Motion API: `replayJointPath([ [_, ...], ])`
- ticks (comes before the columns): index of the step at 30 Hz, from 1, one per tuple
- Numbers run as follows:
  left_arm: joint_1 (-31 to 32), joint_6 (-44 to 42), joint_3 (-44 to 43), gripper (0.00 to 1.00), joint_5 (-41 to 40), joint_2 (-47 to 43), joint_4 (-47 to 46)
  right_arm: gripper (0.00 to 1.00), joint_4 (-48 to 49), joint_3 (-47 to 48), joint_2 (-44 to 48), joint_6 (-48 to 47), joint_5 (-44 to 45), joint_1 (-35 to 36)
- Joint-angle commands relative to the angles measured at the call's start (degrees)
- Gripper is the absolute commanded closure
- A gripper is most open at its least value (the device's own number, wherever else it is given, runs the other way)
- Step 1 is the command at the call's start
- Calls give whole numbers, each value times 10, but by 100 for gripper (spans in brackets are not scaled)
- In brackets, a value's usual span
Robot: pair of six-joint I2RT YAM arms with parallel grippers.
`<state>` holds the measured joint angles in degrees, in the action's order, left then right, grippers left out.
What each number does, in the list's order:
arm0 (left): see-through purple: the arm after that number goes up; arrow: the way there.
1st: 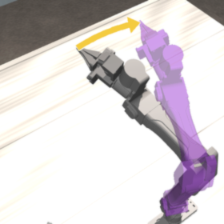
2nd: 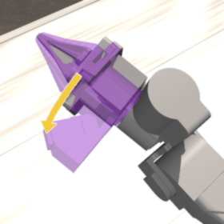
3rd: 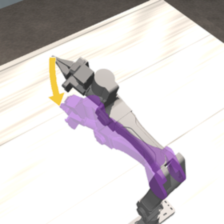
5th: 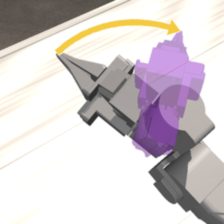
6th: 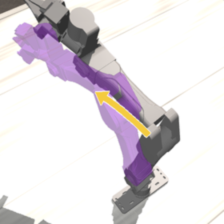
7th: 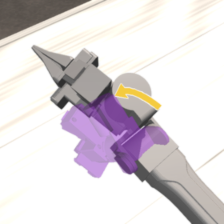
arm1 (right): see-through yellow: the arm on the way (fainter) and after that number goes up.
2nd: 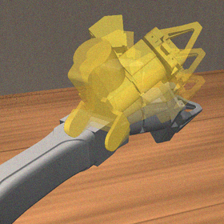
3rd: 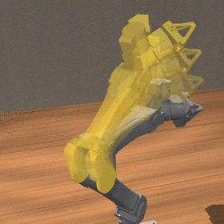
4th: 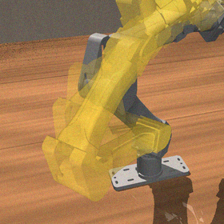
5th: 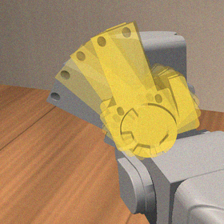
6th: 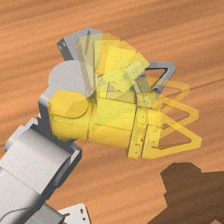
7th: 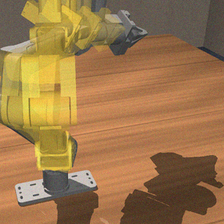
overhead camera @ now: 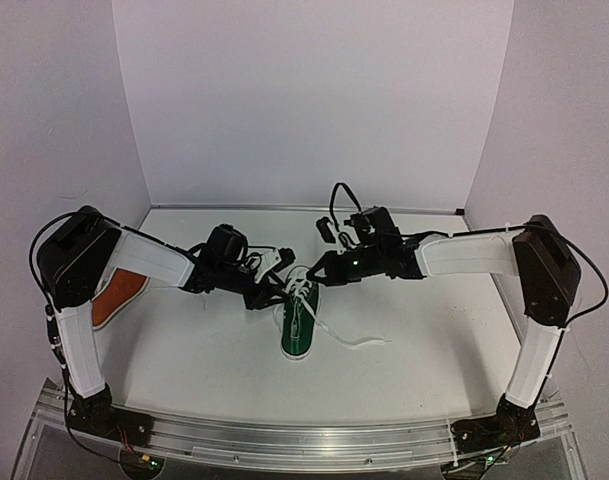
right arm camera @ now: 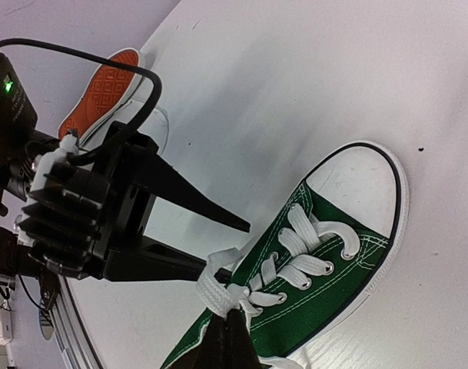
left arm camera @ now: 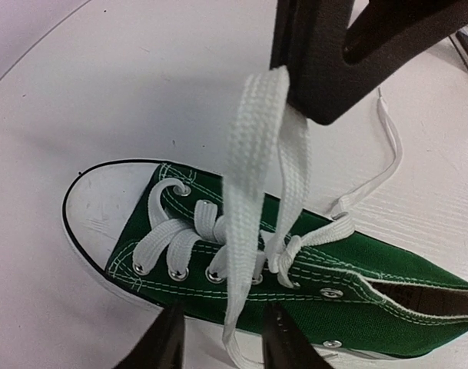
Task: Tie the shoes
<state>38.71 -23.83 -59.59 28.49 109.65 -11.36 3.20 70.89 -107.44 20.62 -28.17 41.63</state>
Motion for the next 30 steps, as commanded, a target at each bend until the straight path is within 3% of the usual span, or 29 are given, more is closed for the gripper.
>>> replayJointPath([
  [1, -1, 11, 8, 50, -3, -59, -27, 100, 9, 7, 14, -7, -11, 1],
  [6, 0, 40, 12, 38, 13, -70, -60, 100, 9, 9, 12, -7, -12, 1],
  [13, 12, 73, -13, 40, 31, -39, -93, 100, 10, 8, 11, -5, -10, 1],
  [21, 22, 75, -29, 53, 38, -10, -101, 100, 10, 9, 12, -3, -7, 1],
  [30, 26, 76, -39, 78, 39, 12, -97, 100, 11, 9, 12, -2, -5, 2],
])
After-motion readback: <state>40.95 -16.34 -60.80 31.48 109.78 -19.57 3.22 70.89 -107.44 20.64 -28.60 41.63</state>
